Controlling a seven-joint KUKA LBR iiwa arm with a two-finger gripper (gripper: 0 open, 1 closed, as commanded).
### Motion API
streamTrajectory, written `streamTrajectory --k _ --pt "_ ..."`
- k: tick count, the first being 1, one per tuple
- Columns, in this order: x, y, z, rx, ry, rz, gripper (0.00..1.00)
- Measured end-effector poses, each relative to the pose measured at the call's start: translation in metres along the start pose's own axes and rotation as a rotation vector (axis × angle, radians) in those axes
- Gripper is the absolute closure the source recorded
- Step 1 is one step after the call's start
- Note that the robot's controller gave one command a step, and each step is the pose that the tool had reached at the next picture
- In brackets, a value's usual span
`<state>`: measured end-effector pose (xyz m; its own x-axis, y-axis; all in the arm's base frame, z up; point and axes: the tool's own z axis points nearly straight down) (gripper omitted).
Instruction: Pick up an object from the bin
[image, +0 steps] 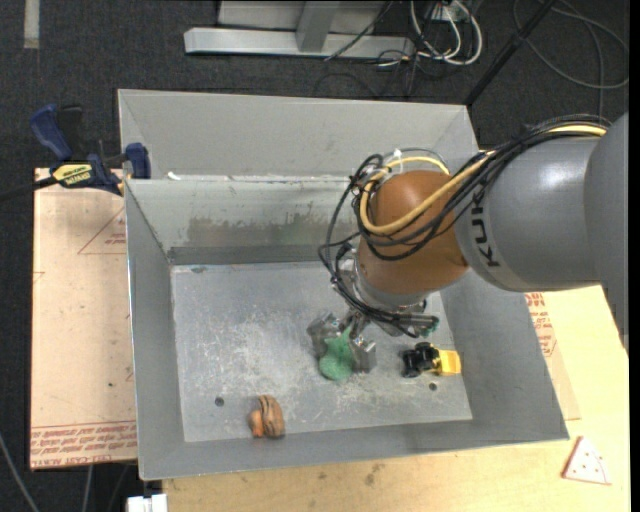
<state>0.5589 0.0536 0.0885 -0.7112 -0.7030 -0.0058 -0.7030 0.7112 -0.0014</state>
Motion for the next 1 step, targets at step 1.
streamTrajectory --k 1 --pt "0.0 0.0 0.0 0.0 0.0 0.0 1.0"
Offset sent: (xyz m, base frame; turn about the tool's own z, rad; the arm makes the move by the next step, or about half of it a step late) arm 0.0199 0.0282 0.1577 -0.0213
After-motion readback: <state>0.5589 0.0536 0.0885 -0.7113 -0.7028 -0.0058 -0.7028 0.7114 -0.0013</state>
